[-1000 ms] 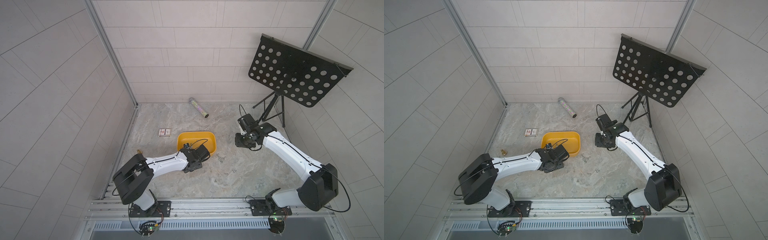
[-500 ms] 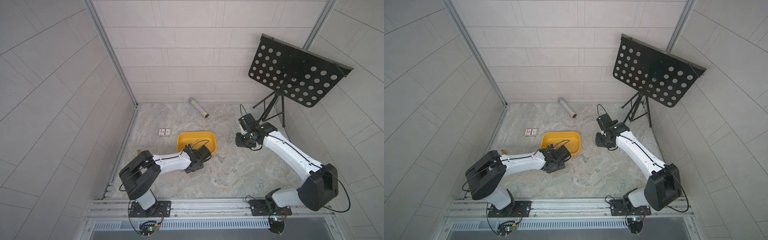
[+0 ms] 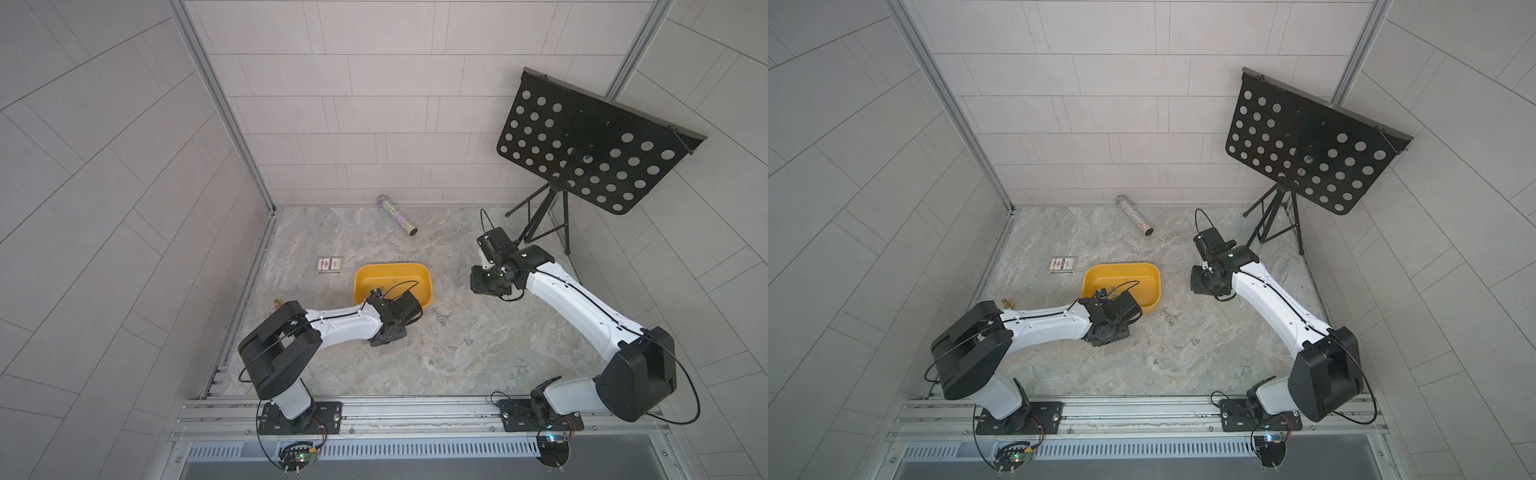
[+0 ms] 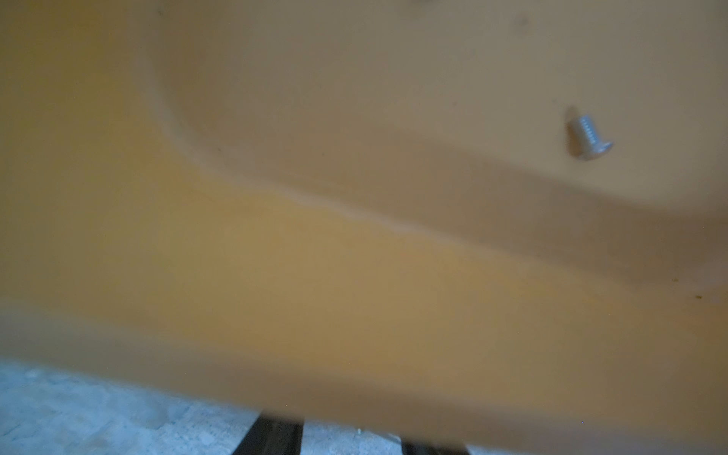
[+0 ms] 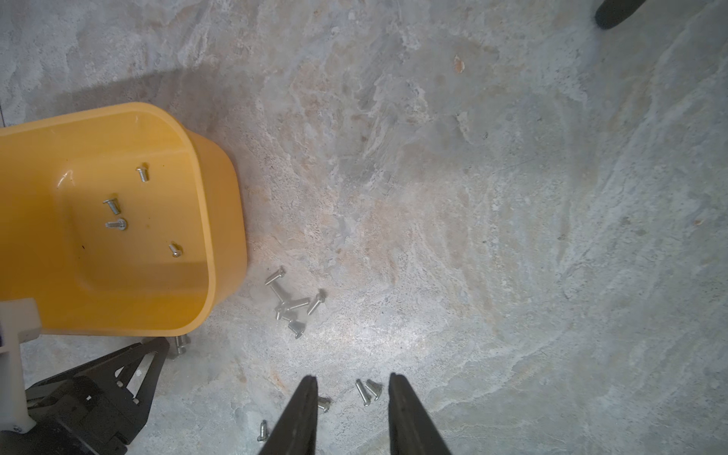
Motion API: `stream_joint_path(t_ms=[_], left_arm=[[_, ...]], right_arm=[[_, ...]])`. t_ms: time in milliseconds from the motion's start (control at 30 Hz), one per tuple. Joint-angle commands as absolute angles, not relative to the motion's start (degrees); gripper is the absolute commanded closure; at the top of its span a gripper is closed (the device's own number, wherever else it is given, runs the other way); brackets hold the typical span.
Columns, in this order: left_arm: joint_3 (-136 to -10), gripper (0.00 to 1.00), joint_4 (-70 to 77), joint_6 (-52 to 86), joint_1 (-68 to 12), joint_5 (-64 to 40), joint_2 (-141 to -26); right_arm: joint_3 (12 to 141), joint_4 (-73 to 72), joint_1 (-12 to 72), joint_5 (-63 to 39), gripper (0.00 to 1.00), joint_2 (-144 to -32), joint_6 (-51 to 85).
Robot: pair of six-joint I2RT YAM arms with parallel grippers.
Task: Put the screws on the desktop into the storage box
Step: Pick up the screw from the center of the board.
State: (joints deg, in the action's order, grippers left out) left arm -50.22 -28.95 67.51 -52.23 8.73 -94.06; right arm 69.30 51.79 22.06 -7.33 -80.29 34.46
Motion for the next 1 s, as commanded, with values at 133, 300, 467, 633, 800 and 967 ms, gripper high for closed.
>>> stream_joint_path(t_ms=[133, 300, 467, 633, 800, 967], left_arm=[[-49.07, 0.54, -29.71, 67.15, -54.02, 6.54, -94.74], [-47.67, 0.50, -30.21, 66.93, -54.50, 5.63, -93.84], [-46.15, 0.50, -30.76, 66.78, -54.84, 5.38, -92.68], [-45.73, 0.50, -30.67, 67.05, -56.22, 4.62, -93.16], [-45.70, 0.50, -30.67, 67.06, -56.75, 4.56, -93.31], [-45.73, 0.50, -31.19, 66.81, -57.05, 3.98, -93.38]], right_arm=[[68.18, 51.94, 21.96, -7.38, 0.66, -80.42, 34.44], [67.88, 51.92, 21.97, -7.56, 0.66, -80.22, 34.45], [67.60, 51.64, 21.91, -7.82, 0.66, -80.09, 34.75], [67.63, 51.59, 21.96, -8.11, 0.66, -80.12, 34.89], [67.50, 51.59, 21.95, -8.17, 0.66, -79.94, 34.98], [67.21, 51.59, 21.96, -8.31, 0.66, -79.63, 34.98]])
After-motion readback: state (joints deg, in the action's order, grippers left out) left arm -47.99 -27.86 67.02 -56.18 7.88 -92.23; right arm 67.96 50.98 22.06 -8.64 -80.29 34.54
